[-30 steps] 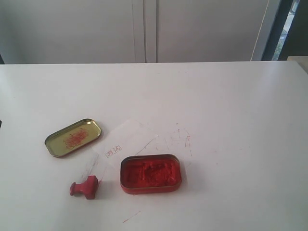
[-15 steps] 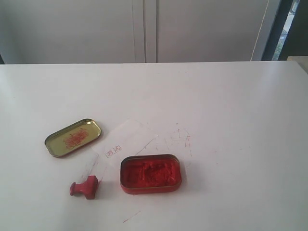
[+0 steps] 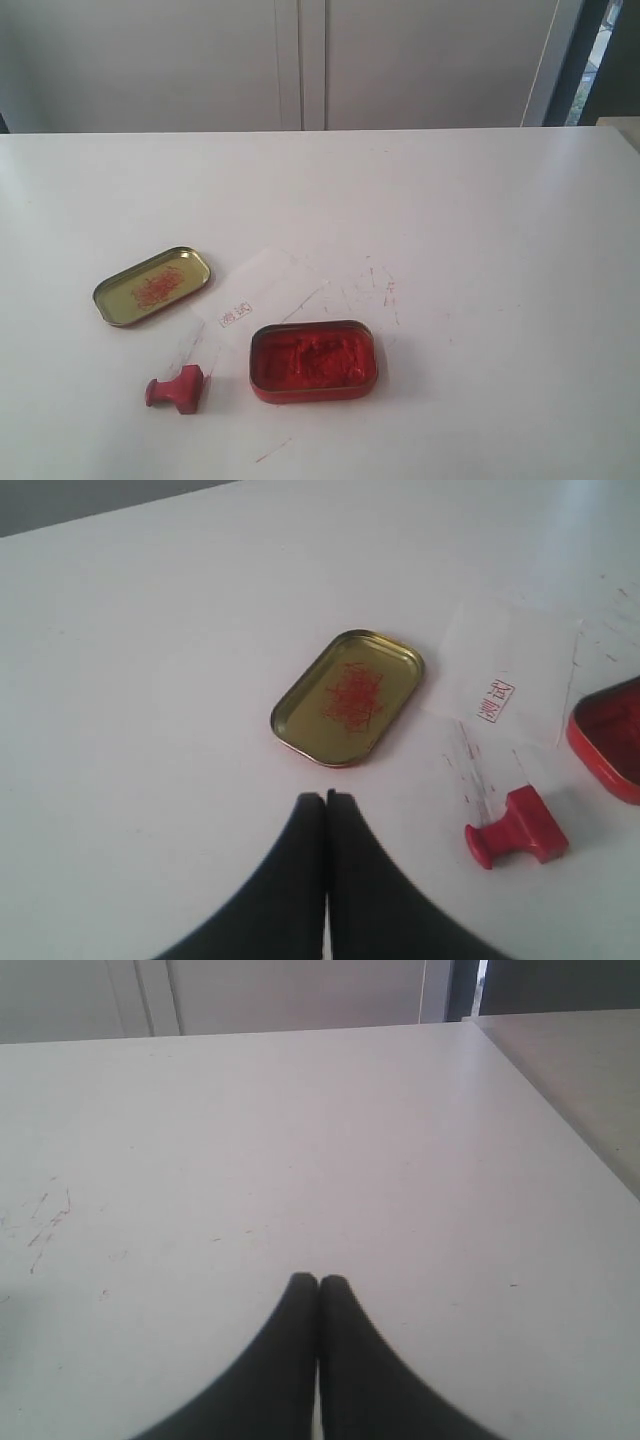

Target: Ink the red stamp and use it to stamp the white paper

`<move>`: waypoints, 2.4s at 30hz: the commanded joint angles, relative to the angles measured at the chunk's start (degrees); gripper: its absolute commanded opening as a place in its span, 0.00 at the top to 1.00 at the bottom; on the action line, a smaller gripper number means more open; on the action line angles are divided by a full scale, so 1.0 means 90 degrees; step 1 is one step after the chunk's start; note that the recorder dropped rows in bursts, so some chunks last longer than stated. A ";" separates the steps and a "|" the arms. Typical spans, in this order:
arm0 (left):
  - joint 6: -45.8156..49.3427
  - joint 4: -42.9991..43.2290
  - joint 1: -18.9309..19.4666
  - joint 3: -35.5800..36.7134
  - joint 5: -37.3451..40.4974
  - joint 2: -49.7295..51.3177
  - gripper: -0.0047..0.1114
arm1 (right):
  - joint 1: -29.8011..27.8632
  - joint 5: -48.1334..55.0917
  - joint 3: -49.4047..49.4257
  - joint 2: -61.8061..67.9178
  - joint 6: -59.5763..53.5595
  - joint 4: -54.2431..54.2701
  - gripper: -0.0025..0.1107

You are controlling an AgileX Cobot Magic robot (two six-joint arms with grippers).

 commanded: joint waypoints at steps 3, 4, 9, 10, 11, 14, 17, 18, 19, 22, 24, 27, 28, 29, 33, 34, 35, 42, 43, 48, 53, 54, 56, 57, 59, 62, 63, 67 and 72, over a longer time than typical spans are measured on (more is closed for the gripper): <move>-0.0009 -0.0091 -0.0034 0.0778 -0.0879 -0.0687 0.96 | -0.0009 -0.0086 0.0033 -0.0027 -0.0014 0.0000 0.98; -0.0009 -0.0091 -0.0034 0.0908 -0.0948 -0.0797 0.96 | -0.0009 -0.0086 0.0033 -0.0027 -0.0014 0.0000 0.98; -0.0009 -0.0091 -0.0034 0.1429 -0.0937 -0.1362 0.96 | -0.0009 -0.0086 0.0033 -0.0027 -0.0014 0.0000 0.98; -0.0009 -0.0091 -0.0034 0.1495 -0.0937 -0.1452 0.96 | -0.0009 -0.0086 0.0033 -0.0027 -0.0014 0.0000 0.98; 0.0003 -0.0091 -0.0034 0.1575 -0.0937 -0.1564 0.96 | -0.0009 -0.0086 0.0033 -0.0027 -0.0014 0.0000 0.98; 0.0002 -0.0043 0.0049 0.1853 -0.0937 -0.1992 0.96 | -0.0009 -0.0086 0.0033 -0.0027 -0.0014 0.0000 0.98; 0.0002 -0.0043 0.0226 0.2047 -0.0921 -0.2370 0.96 | -0.0009 -0.0086 0.0033 -0.0027 -0.0014 0.0000 0.98; 0.0002 -0.0043 0.0289 0.2180 -0.0908 -0.2602 0.96 | -0.0009 -0.0086 0.0033 -0.0027 -0.0014 0.0000 0.98; 0.0002 -0.0043 0.0326 0.2239 -0.0911 -0.2696 0.96 | -0.0009 -0.0086 0.0033 -0.0027 -0.0014 0.0000 0.98; 0.0002 -0.0043 0.0671 0.2432 -0.0866 -0.3052 0.96 | -0.0009 -0.0086 0.0033 -0.0027 -0.0014 0.0000 0.98; 0.0002 -0.0043 0.0770 0.2432 -0.0771 -0.3052 0.96 | -0.0009 -0.0086 0.0033 -0.0027 -0.0014 0.0000 0.98; 0.0002 -0.0043 0.0778 0.2432 -0.0539 -0.3052 0.96 | -0.0009 -0.0086 0.0033 -0.0027 -0.0014 0.0000 0.98; 0.0002 -0.0006 0.0778 0.2432 -0.0438 -0.3052 0.96 | -0.0009 -0.0086 0.0033 -0.0027 -0.0014 0.0000 0.98; 0.0002 0.0029 0.0778 0.2432 -0.0332 -0.3052 0.96 | -0.0009 -0.0086 0.0033 -0.0027 -0.0014 0.0000 0.98; 0.0005 0.0029 0.0778 0.2432 -0.0324 -0.3052 0.96 | -0.0009 -0.0086 0.0033 -0.0027 -0.0014 0.0000 0.98; -0.0008 0.0029 0.0778 0.2432 -0.0326 -0.3052 0.96 | -0.0009 -0.0086 0.0033 -0.0027 -0.0014 0.0000 0.98; -0.0008 0.0004 0.0778 0.2432 -0.0326 -0.3052 0.96 | -0.0009 -0.0086 0.0033 -0.0027 -0.0014 0.0000 0.98; -0.1143 0.0816 0.0790 0.2432 -0.0375 -0.3052 0.96 | -0.0009 -0.0086 0.0033 -0.0027 -0.0014 0.0000 0.98; -0.1631 0.1183 0.0790 0.2432 -0.0381 -0.3052 0.96 | -0.0009 -0.0086 0.0033 -0.0027 -0.0014 0.0000 0.98; -0.2688 0.1946 0.0790 0.2432 -0.0402 -0.3052 0.96 | -0.0009 -0.0086 0.0033 -0.0027 -0.0014 0.0000 0.98; -0.2701 0.2021 0.0790 0.2432 -0.0412 -0.3052 0.96 | -0.0009 -0.0086 0.0033 -0.0027 -0.0014 0.0000 0.98; -0.2733 0.2085 0.0790 0.2432 -0.0412 -0.3052 0.96 | -0.0009 -0.0086 0.0033 -0.0027 -0.0014 0.0000 0.98; -0.2836 0.2217 0.0790 0.2432 -0.0412 -0.3052 0.96 | -0.0009 -0.0086 0.0033 -0.0027 -0.0014 0.0000 0.98; -0.2878 0.2246 0.0790 0.2432 -0.0412 -0.3052 0.96 | -0.0009 -0.0086 0.0033 -0.0027 -0.0014 0.0000 0.98; -0.2878 0.2246 0.0790 0.2432 -0.0412 -0.3052 0.96 | -0.0009 -0.0086 0.0033 -0.0027 -0.0014 0.0000 0.98; -0.2878 0.2246 0.0790 0.2432 -0.0412 -0.3052 0.96 | -0.0009 -0.0086 0.0033 -0.0027 -0.0014 0.0000 0.98; -0.2878 0.2246 0.0790 0.2432 -0.0412 -0.3052 0.96 | -0.0009 -0.0086 0.0033 -0.0027 -0.0014 0.0000 0.98; -0.2878 0.2246 0.0790 0.2432 -0.0412 -0.3052 0.96 | -0.0009 -0.0086 0.0033 -0.0027 -0.0014 0.0000 0.98; -0.2878 0.2246 0.0790 0.2432 -0.0412 -0.3052 0.96 | -0.0009 -0.0086 0.0033 -0.0027 -0.0014 0.0000 0.98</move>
